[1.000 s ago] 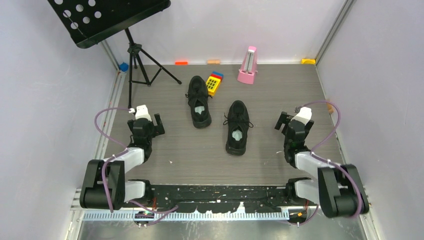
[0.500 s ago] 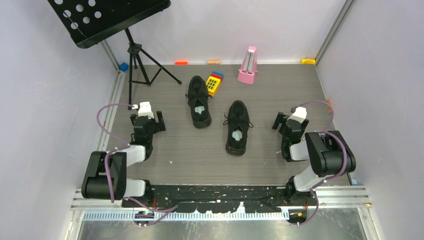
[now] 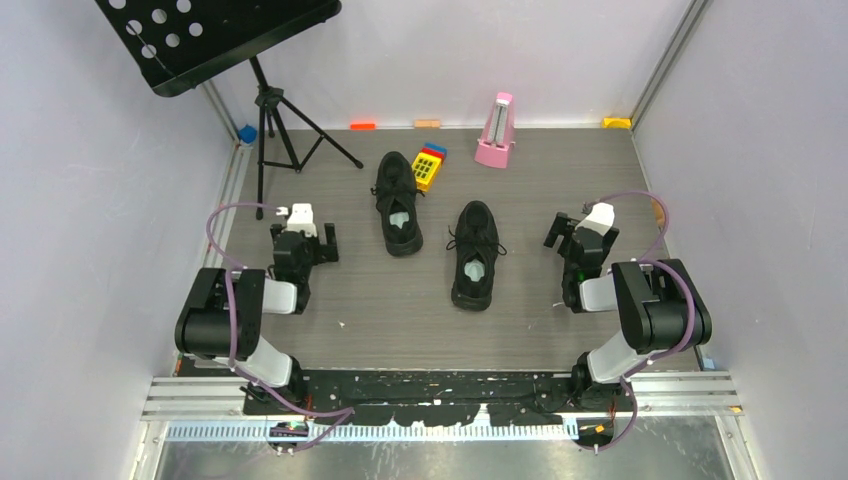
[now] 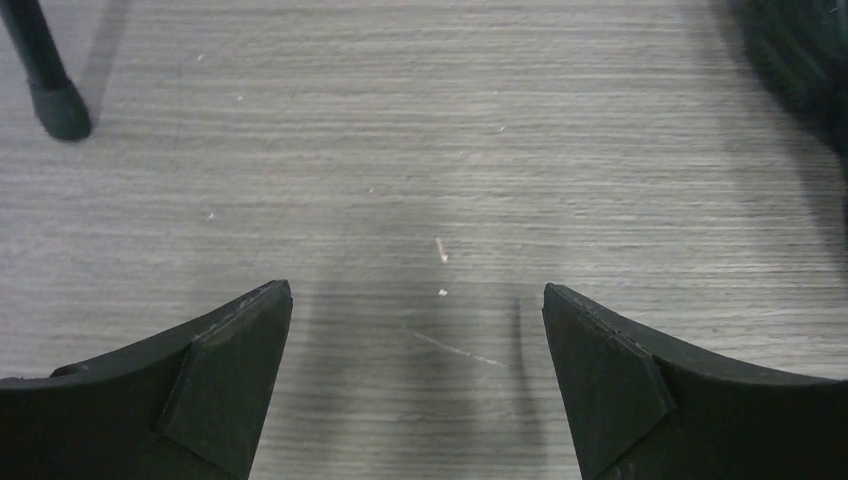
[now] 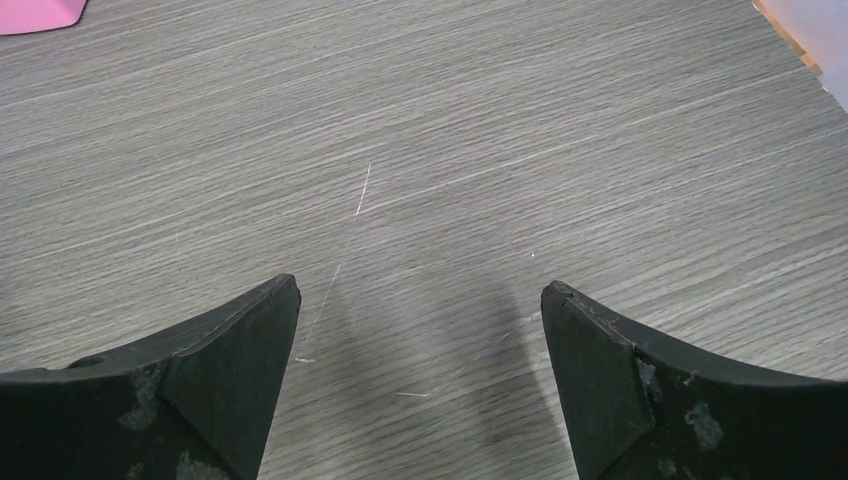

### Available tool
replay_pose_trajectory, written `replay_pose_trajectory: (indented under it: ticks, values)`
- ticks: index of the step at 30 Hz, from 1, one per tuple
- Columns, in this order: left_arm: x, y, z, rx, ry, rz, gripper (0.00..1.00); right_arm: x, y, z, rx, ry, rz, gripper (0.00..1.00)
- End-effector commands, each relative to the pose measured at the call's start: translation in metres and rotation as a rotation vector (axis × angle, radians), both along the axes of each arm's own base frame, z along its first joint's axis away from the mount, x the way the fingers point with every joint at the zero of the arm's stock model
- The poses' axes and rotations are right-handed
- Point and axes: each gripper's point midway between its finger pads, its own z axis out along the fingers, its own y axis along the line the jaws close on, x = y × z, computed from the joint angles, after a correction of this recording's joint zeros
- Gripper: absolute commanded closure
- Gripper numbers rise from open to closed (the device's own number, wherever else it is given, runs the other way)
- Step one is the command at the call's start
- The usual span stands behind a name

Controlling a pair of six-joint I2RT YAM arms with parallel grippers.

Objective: Tie the shoes

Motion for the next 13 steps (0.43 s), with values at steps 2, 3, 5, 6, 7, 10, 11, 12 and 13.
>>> replay_pose_trajectory:
  ticks: [2,3,5,6,7,10,11,12,13]
  values:
    - [0.0198,-0.0085,0.0284,0.015,-0.093,-0.068,0.00,0.0090,-0.0045,0.0196,0.004,-0.073,-0.027,0.05]
    - [0.0196,-0.0083,0.0289,0.015,-0.097,-0.066,0.00,0.0094,-0.0044,0.0196,0.004,-0.073,-0.026,0.04]
    - [0.0191,-0.0092,0.0278,0.014,-0.088,-0.070,0.00,0.0093,-0.0049,0.0194,0.004,-0.073,-0.028,0.04]
    - [0.0194,-0.0095,0.0284,0.014,-0.091,-0.071,0.00,0.0093,-0.0045,0.0193,0.004,-0.073,-0.027,0.04]
    - [0.0194,-0.0090,0.0283,0.014,-0.091,-0.070,0.00,0.0091,-0.0043,0.0190,0.004,-0.072,-0.026,0.04]
    - [0.0196,-0.0092,0.0277,0.015,-0.089,-0.070,0.00,0.0095,-0.0043,0.0195,0.004,-0.073,-0.026,0.04]
    - [0.0200,-0.0087,0.0278,0.015,-0.089,-0.069,0.00,0.0093,-0.0047,0.0195,0.004,-0.073,-0.027,0.04]
    - [0.0200,-0.0092,0.0277,0.015,-0.089,-0.070,0.00,0.0092,-0.0045,0.0190,0.004,-0.072,-0.027,0.04]
    - [0.0194,-0.0092,0.0279,0.016,-0.091,-0.071,0.00,0.0091,-0.0044,0.0192,0.004,-0.072,-0.026,0.04]
